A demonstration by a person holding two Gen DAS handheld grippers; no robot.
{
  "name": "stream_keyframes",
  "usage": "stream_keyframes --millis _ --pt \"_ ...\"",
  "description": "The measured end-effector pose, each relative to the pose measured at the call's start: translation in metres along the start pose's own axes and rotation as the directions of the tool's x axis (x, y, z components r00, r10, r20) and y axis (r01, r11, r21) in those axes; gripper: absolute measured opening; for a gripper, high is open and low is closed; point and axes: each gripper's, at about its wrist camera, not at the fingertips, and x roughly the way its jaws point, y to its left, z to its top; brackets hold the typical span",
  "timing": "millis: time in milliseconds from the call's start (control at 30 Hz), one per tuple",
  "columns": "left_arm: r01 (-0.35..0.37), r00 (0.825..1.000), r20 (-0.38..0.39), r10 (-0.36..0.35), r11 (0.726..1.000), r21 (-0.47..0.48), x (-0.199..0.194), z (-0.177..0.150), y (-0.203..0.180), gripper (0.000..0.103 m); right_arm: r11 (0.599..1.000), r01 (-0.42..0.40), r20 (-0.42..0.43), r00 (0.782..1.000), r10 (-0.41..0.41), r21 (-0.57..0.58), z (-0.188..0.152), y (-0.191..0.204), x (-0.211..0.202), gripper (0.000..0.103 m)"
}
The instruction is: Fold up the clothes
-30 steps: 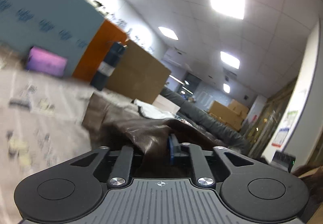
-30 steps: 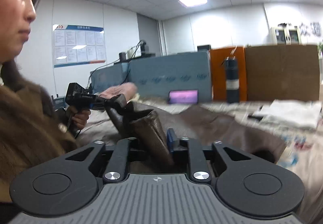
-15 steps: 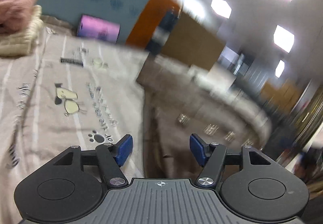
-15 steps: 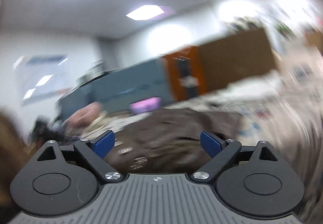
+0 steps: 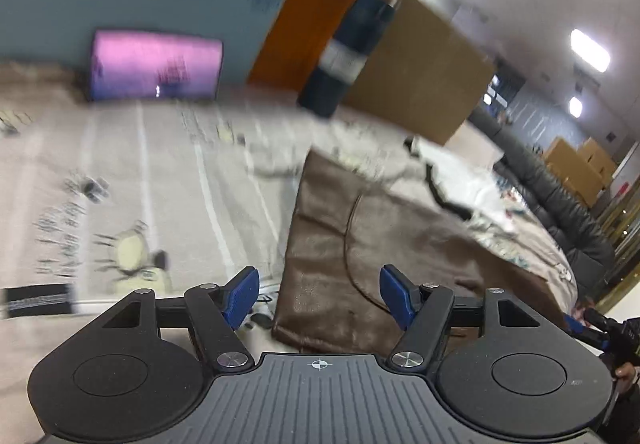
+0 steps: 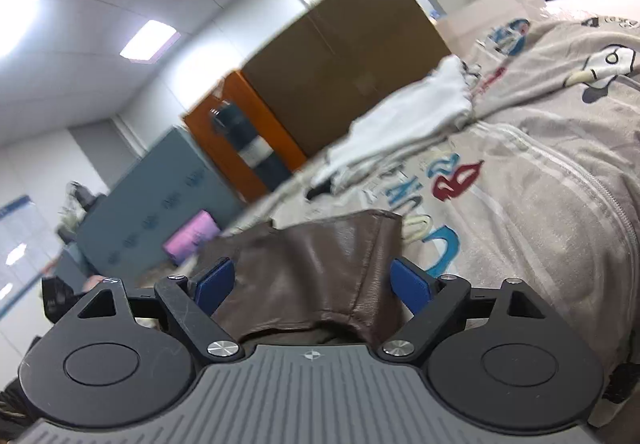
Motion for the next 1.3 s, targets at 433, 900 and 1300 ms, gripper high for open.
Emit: stream_keyframes --millis 433,900,1300 --pt "-0.063 0.996 0.077 0.048 0.977 0.202 0.012 -0.013 -0.035 0.015 0.988 0.149 -0.047 0.987 -0.151 -0.049 -0.007 0.01 0.031 0.024" --pt "-0.326 0.922 0.309 0.232 0.898 0.297 -0.009 -0.01 -0.059 0.006 0.86 0.201 0.151 0.978 -0.146 -0.468 0.062 0.101 0.124 0.015" --pt "-0.101 0.986 0.137 0.092 0.993 0.055 -0.01 0.01 -0.029 0.057 0.827 0.275 0.005 0.95 -0.313 -0.491 0.106 0.06 0.219 0.042"
